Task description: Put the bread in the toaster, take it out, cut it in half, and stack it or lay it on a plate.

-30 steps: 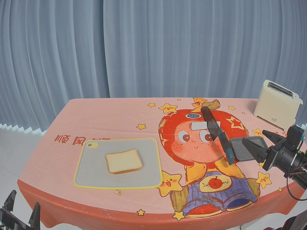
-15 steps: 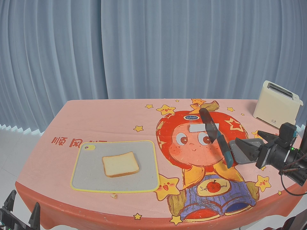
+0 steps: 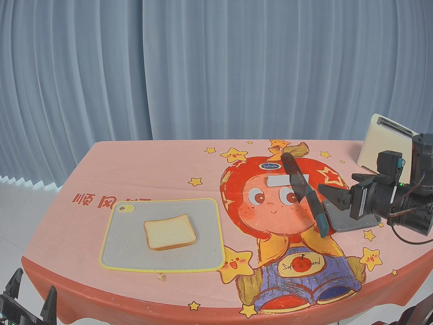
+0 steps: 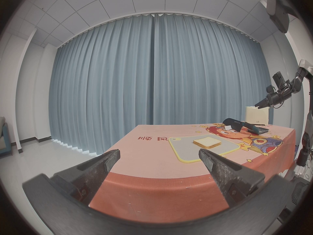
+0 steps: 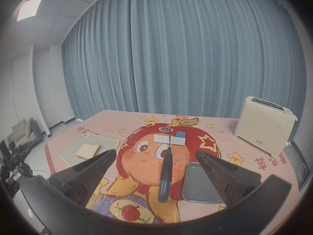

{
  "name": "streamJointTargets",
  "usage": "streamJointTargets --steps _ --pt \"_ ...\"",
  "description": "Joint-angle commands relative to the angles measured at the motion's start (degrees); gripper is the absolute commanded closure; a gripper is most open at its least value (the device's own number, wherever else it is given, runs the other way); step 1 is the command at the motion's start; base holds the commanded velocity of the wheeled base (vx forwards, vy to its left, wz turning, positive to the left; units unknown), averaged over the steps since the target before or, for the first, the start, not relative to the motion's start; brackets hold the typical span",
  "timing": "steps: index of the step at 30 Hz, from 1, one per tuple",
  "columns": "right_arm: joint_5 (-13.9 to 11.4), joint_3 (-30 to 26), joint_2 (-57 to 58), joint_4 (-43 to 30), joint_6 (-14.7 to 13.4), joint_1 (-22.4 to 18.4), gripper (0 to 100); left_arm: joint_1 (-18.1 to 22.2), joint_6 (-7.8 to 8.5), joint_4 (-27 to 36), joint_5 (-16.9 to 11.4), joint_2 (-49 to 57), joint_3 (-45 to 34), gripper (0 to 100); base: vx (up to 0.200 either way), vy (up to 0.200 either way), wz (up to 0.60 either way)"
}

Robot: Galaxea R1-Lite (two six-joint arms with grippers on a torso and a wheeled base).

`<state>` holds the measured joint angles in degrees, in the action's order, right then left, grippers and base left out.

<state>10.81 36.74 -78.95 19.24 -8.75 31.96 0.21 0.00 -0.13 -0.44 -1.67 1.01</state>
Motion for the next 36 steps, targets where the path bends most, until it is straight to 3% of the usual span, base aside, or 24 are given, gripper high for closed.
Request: streamJointTargets --steps 1,15,23,36 --pt "-0.71 0.08 -4.2 2.82 -0.04 -0.24 0 -0.03 0.09 -0.04 0.0 0.0 -1.01 0 0.0 0.0 0.0" --pt "-0.71 -0.53 -13.95 6.52 -0.21 -1.99 0 -0.03 0.09 -0.04 0.0 0.0 -1.01 0 0.0 0.0 0.0" --pt "-0.53 -1.5 -19.23 13.99 0.05 -4.72 0 0.06 0.09 -0.04 0.0 0.0 -1.01 0 0.0 0.0 0.0" --pt "-0.44 -2.47 -24.68 20.67 0.05 -4.72 0 -0.03 0.09 -0.04 0.0 -0.09 -1.01 0 0.0 0.0 0.0"
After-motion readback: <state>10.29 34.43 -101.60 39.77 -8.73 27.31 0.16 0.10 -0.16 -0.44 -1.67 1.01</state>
